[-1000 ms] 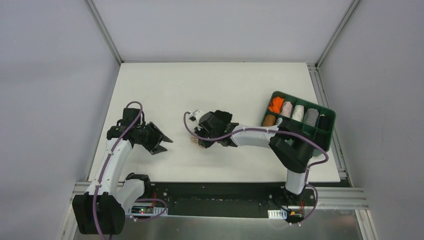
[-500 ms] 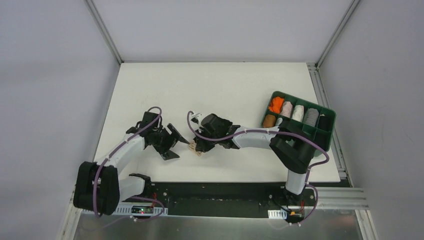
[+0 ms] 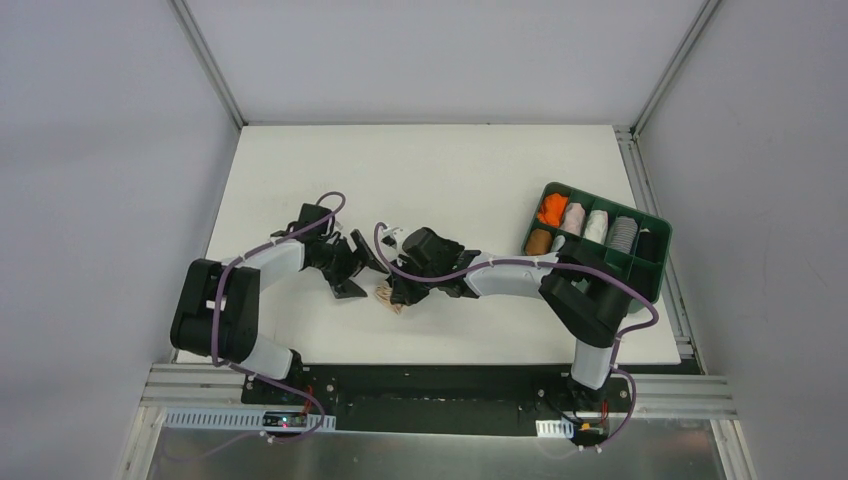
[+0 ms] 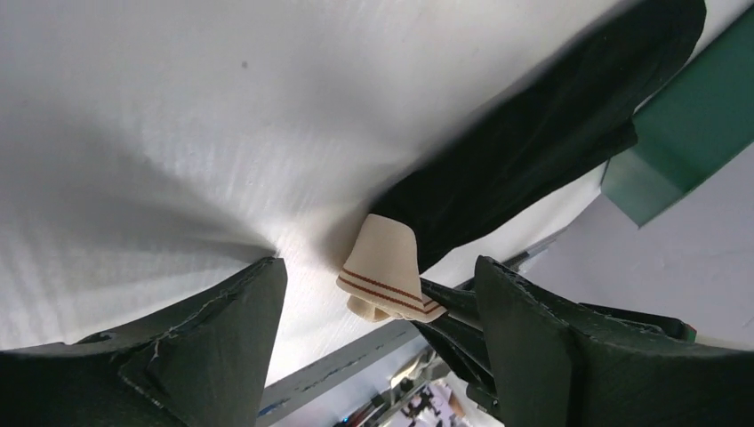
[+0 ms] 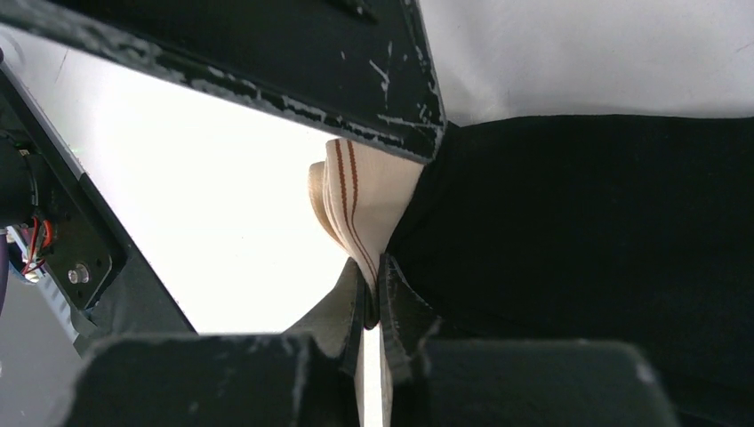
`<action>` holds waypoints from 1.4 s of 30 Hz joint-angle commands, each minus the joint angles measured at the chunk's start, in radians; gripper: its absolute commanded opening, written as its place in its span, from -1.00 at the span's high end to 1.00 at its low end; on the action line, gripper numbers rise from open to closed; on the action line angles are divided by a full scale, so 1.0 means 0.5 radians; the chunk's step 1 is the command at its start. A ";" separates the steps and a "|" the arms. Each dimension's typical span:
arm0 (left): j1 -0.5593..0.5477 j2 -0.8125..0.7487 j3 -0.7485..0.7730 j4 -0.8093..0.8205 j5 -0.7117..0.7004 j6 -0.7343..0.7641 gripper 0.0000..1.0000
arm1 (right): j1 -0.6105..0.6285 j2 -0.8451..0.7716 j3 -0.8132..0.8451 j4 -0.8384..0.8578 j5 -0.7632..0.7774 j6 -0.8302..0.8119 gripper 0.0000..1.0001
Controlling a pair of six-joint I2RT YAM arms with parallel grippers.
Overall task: Roll the underwear
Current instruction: Roll the underwear to the center of the board.
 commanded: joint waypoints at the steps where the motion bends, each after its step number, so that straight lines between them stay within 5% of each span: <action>1: -0.015 0.098 0.073 0.079 0.234 0.180 -0.56 | 0.000 -0.078 0.029 -0.012 -0.043 0.011 1.00; 15: -0.107 0.265 0.128 0.092 0.441 0.231 -0.05 | -0.011 -0.054 0.078 -0.057 -0.043 -0.012 1.00; 18: -0.115 0.286 0.142 0.092 0.461 0.229 0.43 | -0.015 -0.053 0.079 -0.060 -0.037 -0.012 1.00; 20: -0.120 0.286 0.146 0.092 0.469 0.227 0.95 | -0.018 -0.055 0.079 -0.061 -0.033 -0.011 0.99; 21: -0.118 0.288 0.146 0.091 0.474 0.221 1.00 | -0.017 -0.061 0.084 -0.072 -0.025 -0.013 0.78; 23: -0.119 0.298 0.133 0.086 0.474 0.199 1.00 | -0.017 -0.081 0.100 -0.124 0.000 -0.027 0.34; 30: -0.117 0.234 0.070 0.017 0.404 0.085 1.00 | 0.062 -0.364 0.001 -0.230 0.322 -0.327 -0.31; 36: -0.117 0.187 0.057 -0.028 0.402 0.053 1.00 | 0.345 -0.341 0.031 -0.331 0.929 -0.792 -0.40; 42: -0.117 0.212 0.096 -0.082 0.377 0.064 1.00 | 0.469 -0.185 0.182 -0.358 1.024 -0.892 -0.41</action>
